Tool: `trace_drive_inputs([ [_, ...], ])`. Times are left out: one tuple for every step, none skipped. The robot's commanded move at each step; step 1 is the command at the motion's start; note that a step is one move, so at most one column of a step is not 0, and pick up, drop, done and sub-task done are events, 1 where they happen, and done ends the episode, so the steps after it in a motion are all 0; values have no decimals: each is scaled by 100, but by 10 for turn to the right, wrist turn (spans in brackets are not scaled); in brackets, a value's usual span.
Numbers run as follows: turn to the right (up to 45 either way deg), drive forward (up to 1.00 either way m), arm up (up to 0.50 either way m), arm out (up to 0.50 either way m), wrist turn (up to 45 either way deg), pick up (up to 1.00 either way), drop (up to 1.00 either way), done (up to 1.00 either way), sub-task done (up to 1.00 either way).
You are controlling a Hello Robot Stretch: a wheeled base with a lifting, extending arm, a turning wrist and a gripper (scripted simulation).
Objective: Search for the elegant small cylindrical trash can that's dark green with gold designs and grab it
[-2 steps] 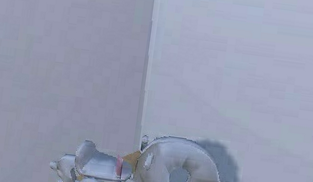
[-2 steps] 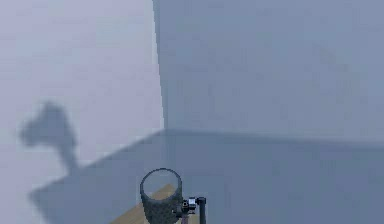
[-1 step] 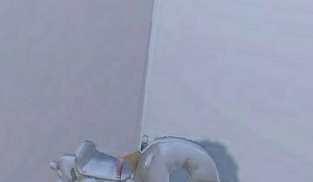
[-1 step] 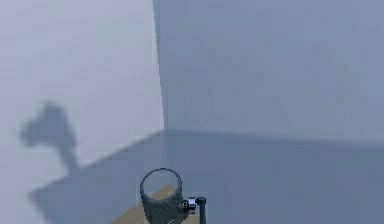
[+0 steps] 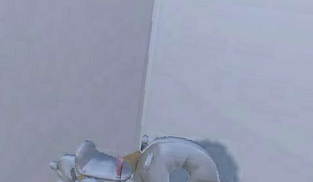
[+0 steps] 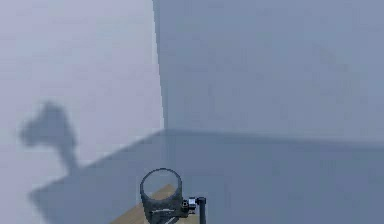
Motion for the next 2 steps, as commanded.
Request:
trace_drive_inputs([
  [0,0,0,0,390,0,0,0,0],
  [0,0,0,0,0,100,0,0,0],
])
